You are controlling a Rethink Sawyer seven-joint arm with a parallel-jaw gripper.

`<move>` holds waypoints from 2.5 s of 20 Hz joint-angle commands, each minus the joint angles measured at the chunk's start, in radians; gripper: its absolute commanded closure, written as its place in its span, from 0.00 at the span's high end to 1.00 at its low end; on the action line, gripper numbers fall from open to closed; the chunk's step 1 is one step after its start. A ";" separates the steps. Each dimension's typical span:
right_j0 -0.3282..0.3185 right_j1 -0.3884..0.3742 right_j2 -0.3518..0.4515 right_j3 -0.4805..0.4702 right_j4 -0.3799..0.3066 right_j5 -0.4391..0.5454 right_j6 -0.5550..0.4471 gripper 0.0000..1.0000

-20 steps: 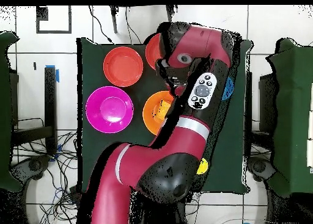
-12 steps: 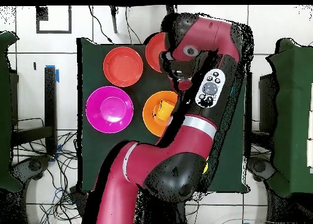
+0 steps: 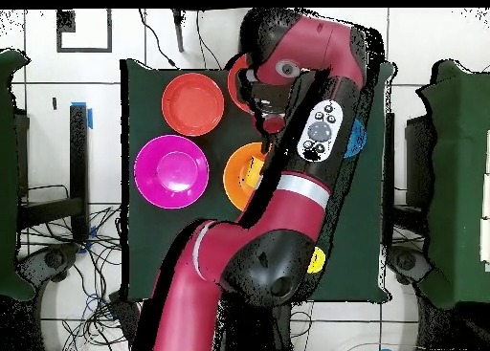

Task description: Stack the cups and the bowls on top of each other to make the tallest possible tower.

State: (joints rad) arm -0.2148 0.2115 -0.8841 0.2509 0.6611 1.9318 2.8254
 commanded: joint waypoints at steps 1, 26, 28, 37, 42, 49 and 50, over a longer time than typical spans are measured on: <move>0.006 0.039 -0.017 -0.025 0.050 0.033 0.264 1.00; -0.055 0.063 -0.177 -0.071 0.153 -0.031 0.165 1.00; -0.052 0.062 -0.176 -0.066 0.179 -0.042 0.185 1.00; -0.076 0.114 -0.371 -0.137 0.361 0.000 0.258 1.00; -0.059 0.118 -0.388 -0.098 0.365 -0.063 0.218 1.00; 0.002 0.126 -0.333 0.001 0.327 -0.124 0.220 1.00; 0.027 0.122 -0.309 0.038 0.286 -0.134 0.187 1.00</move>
State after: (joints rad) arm -0.2527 0.3132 -1.2480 0.1802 1.0139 1.9273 2.8518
